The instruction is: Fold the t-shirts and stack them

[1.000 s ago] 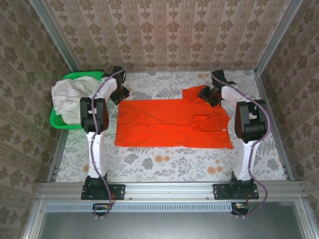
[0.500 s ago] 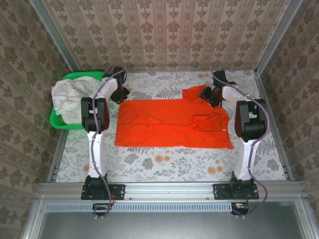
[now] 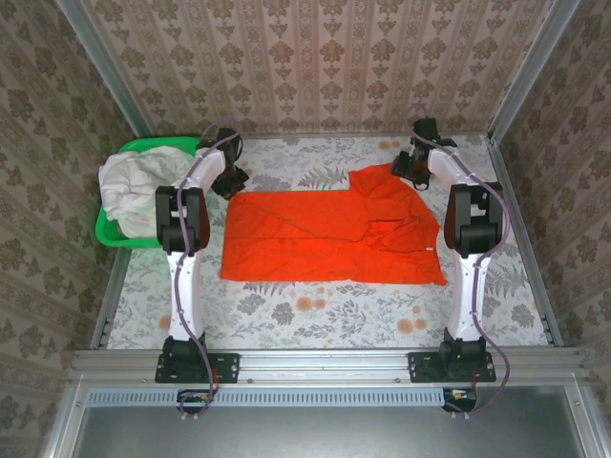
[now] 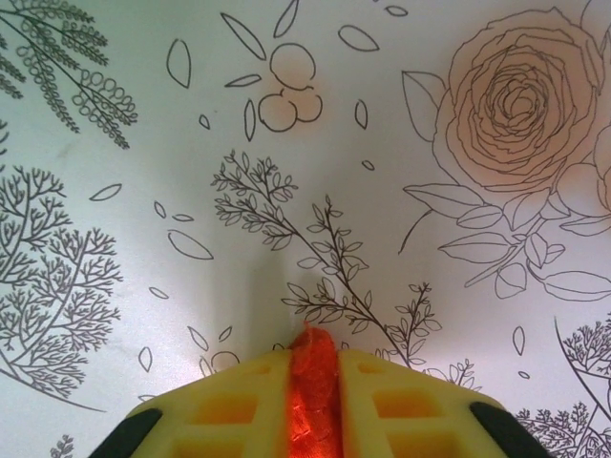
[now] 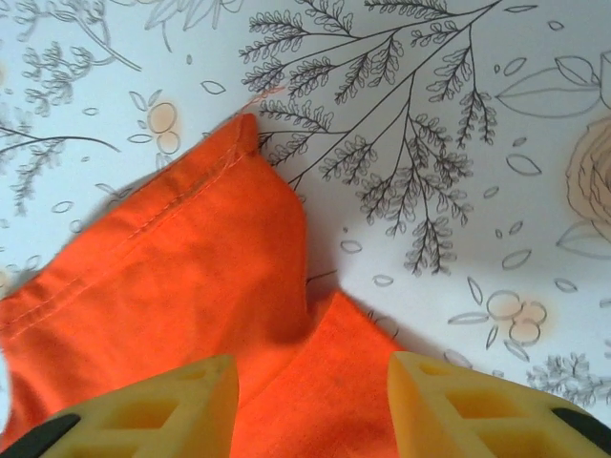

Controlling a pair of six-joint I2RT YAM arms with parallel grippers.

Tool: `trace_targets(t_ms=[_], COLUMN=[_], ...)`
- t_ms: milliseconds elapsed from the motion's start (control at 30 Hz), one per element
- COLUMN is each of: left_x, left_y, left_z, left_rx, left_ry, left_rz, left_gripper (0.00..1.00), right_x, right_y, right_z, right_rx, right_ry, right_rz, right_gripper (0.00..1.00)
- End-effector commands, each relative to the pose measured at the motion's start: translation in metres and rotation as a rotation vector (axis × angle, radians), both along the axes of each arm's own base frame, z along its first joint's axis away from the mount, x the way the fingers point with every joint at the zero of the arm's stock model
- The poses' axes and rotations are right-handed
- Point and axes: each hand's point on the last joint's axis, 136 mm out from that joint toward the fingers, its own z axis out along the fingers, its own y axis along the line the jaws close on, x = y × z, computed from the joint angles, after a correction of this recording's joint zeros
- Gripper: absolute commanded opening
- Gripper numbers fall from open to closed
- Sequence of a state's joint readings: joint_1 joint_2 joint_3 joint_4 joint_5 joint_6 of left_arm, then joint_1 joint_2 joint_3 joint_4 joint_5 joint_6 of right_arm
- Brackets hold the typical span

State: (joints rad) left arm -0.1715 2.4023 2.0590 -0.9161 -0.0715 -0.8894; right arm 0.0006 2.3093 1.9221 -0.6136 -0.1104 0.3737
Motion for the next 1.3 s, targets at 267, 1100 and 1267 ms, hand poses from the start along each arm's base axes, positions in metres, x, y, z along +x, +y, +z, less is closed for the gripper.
trace_targets(t_ms=[267,1100,1267], left_x=[-0.005,0.01,0.002], left_y=[-0.003,0.004,0.003], left_z=[0.002,0.02,0.009], left_rx=[-0.02,-0.026,-0.029], left_ry=[0.027,-0.008,0.024], left_rz=[0.012,0.026,0.032], left_gripper=[0.19,0.26,0.27], right_x=[-0.015,-0.021,-0.019], right_y=[-0.008,-0.004,-0.004], right_z=[-0.026,-0.042,-0.04], right_rx=[-0.118,-0.104,-0.102], right_ry=[0.144,0.203,0.199], right_rz=[0.133,0.163,0.155], right_gripper=[0.36,0.24,0.27])
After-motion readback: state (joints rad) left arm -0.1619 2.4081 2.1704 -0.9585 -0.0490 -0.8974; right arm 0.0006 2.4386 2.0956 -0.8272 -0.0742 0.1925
